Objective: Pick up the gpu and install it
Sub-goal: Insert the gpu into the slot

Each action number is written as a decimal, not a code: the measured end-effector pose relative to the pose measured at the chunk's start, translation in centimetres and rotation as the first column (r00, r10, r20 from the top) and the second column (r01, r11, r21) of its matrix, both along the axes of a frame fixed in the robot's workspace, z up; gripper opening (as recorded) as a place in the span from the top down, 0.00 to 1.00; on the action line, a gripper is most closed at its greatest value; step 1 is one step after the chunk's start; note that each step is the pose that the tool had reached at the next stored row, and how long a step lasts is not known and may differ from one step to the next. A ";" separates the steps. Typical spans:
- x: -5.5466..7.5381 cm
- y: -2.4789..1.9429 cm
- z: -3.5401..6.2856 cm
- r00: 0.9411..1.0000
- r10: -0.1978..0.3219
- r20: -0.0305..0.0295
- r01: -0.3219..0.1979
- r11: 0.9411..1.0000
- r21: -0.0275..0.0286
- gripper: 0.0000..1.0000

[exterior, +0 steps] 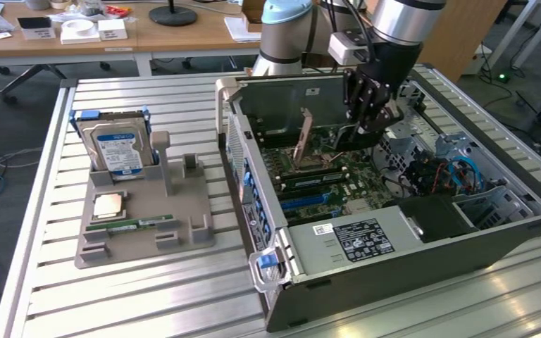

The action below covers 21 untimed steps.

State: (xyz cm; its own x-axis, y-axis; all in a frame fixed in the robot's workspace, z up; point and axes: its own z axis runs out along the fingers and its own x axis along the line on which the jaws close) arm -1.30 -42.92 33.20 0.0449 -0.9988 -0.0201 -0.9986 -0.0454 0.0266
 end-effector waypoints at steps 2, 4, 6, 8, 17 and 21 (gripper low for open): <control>-0.2 0.00 -0.59 1.000 0.000 0.000 0.000 1.000 0.000 0.74; -0.2 0.00 -0.61 1.000 0.000 0.000 0.000 1.000 0.000 0.74; -0.2 0.00 -0.65 1.000 0.000 0.000 0.000 1.000 0.000 0.74; -0.2 0.00 -0.66 1.000 0.000 0.000 0.000 1.000 0.000 0.74; -0.2 0.00 -1.03 1.000 0.000 0.000 0.000 1.000 0.000 0.74; -0.2 0.00 -1.05 1.000 0.000 0.000 0.000 1.000 0.000 0.74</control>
